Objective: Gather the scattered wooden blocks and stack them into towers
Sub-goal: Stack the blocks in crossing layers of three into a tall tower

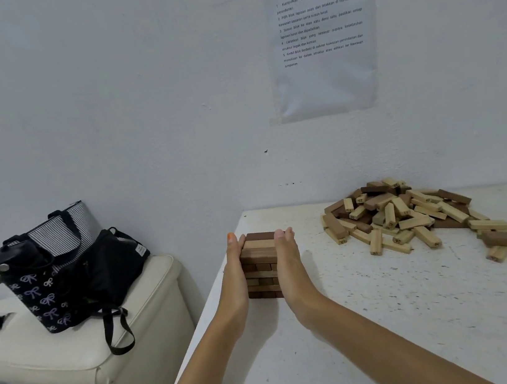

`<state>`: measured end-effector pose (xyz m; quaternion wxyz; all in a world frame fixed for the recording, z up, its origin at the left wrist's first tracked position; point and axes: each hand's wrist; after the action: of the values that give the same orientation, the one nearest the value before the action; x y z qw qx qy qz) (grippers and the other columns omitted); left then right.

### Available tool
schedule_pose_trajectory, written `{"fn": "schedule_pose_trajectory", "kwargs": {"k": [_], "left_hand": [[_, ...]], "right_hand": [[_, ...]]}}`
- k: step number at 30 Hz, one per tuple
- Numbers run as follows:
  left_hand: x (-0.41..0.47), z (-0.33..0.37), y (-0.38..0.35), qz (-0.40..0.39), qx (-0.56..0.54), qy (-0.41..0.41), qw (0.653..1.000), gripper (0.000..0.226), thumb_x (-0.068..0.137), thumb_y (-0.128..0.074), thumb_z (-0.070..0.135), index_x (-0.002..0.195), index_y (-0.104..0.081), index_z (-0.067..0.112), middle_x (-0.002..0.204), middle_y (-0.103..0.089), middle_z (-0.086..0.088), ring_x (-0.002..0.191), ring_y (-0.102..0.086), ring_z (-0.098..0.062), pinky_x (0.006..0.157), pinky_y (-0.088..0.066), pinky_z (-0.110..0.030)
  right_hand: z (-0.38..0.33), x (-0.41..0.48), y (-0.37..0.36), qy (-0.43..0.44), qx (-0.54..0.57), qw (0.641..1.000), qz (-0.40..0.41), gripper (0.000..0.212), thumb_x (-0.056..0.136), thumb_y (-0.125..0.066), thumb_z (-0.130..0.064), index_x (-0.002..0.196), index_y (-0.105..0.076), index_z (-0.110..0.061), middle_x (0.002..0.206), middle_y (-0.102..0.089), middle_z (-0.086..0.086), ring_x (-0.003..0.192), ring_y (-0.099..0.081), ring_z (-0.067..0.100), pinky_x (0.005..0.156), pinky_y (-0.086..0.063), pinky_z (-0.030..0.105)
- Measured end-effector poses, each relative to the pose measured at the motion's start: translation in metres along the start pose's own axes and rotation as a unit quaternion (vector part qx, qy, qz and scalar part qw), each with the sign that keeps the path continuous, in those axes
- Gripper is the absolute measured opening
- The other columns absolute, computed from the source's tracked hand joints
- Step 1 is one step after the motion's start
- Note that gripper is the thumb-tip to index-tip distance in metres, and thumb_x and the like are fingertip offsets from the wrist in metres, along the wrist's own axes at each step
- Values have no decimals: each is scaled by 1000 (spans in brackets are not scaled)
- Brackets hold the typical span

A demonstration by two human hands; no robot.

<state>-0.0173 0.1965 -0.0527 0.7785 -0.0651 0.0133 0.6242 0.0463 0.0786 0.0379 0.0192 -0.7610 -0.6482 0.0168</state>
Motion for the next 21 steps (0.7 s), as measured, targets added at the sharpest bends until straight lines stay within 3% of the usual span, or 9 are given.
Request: {"fn": "schedule_pose_trajectory", "kwargs": {"k": [3,4,7,12,14,15,17,19,21], "left_hand": [[35,-32,12,-3,13,-74,997,40,93,-18,70,113,-52,63,119,-54,40,135,-41,-7,89,-38,-27],[16,-20,12,14,11,-81,997,42,95,-18,68,109,-56,61,114,-58,38,129,-47,-3,87,-38,-24],[-48,33,-2,14,13,-80,997,46,99,-20,54,84,-62,45,77,-69,28,77,-61,17,72,-39,-12],[-68,45,-7,36,37,-89,995,46,99,-20,54,84,-62,44,75,-70,26,77,-60,14,73,-38,-13],[-68,45,-6,37,51,-107,992,45,98,-20,55,93,-62,44,84,-69,26,81,-58,14,76,-38,-14],[-68,46,-4,39,38,-111,992,45,98,-20,56,107,-61,42,99,-67,26,89,-57,14,83,-36,-15],[-75,50,-4,51,24,-125,991,52,98,-20,54,138,-45,32,133,-49,21,118,-46,5,99,-23,-17],[-80,54,-3,81,30,-174,981,50,101,-22,46,144,-38,28,147,-37,18,133,-33,2,101,-18,-13],[-89,61,-6,90,53,-245,964,43,103,-26,38,142,-42,28,146,-39,18,131,-34,8,96,-22,-2]], "right_hand": [[-5,-7,3,-14,30,999,-37,68,97,-16,-49,153,3,-16,160,4,-3,149,-6,15,118,-7,32],[-4,-7,2,-11,23,999,-26,67,97,-15,-51,153,6,-19,161,4,-4,149,-7,15,119,-8,33],[13,9,1,-8,-8,1000,17,65,98,-16,-61,152,9,-36,162,1,-11,148,-13,13,121,-16,40],[31,28,2,-2,9,1000,30,62,99,-17,-59,153,7,-36,162,-2,-12,147,-15,12,120,-17,41],[32,29,3,-3,10,999,34,62,100,-16,-58,153,6,-36,162,-2,-10,148,-12,12,121,-15,41],[31,30,5,-3,5,999,37,61,100,-16,-56,153,6,-35,162,0,-10,148,-9,12,121,-12,41],[30,29,10,9,3,999,48,58,103,-17,-50,154,5,-34,162,3,-12,149,-4,10,122,-8,39],[28,27,18,27,0,998,61,55,104,-20,-44,154,0,-35,162,0,-14,148,-6,10,121,-10,37],[23,23,28,51,-17,996,75,53,105,-25,-38,155,-6,-32,162,-5,-13,148,-9,9,119,-11,32]]}}
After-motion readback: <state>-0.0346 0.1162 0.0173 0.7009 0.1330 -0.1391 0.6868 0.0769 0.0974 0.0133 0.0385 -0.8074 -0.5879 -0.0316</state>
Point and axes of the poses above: each hand's wrist, its own x-axis towards the middle knuckle, its own y-axis out of the back of the hand, z = x × y
